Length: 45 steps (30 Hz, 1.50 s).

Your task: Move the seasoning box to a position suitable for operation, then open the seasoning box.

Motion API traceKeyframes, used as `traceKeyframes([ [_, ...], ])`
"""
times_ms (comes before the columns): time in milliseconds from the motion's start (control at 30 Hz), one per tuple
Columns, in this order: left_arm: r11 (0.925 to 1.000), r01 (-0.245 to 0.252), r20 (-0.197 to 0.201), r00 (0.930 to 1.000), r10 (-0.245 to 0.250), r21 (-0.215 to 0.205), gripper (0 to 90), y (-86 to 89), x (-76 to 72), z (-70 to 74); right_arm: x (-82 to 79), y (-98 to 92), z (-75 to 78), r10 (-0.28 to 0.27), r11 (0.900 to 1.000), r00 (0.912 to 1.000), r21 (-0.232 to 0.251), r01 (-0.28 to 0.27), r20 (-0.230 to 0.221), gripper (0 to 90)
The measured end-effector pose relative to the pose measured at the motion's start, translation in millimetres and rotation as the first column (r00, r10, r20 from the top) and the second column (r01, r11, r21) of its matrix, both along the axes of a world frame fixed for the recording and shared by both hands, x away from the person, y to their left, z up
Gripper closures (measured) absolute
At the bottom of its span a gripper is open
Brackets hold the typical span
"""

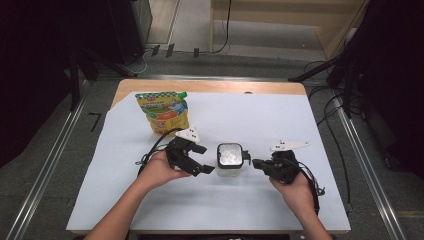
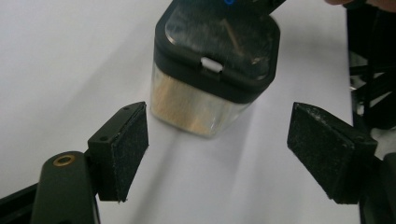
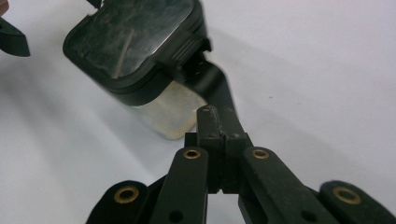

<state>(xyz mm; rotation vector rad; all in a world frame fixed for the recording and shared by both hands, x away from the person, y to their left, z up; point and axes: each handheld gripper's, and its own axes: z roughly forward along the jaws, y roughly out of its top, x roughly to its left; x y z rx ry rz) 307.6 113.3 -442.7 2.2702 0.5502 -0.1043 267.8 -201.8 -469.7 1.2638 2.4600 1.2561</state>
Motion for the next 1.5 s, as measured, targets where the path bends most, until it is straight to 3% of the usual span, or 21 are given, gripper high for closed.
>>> traceKeyframes([
  [100,0.9993,0.036,-0.038,0.9986,-0.036,-0.003,20.8,-6.2,11.1,-0.7,2.2,-6.6,3.4,-0.028,0.999,0.9996,0.017,0.028,0.007,90.0],
  [200,0.9971,0.076,-0.031,0.9966,-0.076,0.008,20.4,-10.0,18.9,-7.4,6.0,-6.8,3.7,-0.037,0.999,0.9992,0.011,0.037,0.013,90.0],
  [300,0.9966,0.083,-0.028,0.9962,-0.083,0.000,19.5,-11.5,21.6,-11.9,8.9,-3.8,2.9,-0.042,0.999,0.9991,0.007,0.042,0.011,90.0],
  [533,0.9923,0.122,0.044,0.9915,-0.122,0.023,18.1,-18.4,19.1,-16.6,12.8,5.9,-2.2,-0.028,1.000,0.9996,-0.014,0.028,0.001,90.0],
  [1300,0.9922,0.108,0.127,0.9852,-0.115,0.063,18.8,-35.1,10.3,-18.3,13.7,6.8,-4.7,-0.048,0.999,0.9987,-0.010,0.048,-0.014,90.0],
  [1500,0.9928,0.105,0.124,0.9860,-0.112,0.057,17.7,-37.0,11.0,-19.9,14.1,7.1,-4.9,-0.052,0.999,0.9985,-0.010,0.052,-0.016,90.0],
])
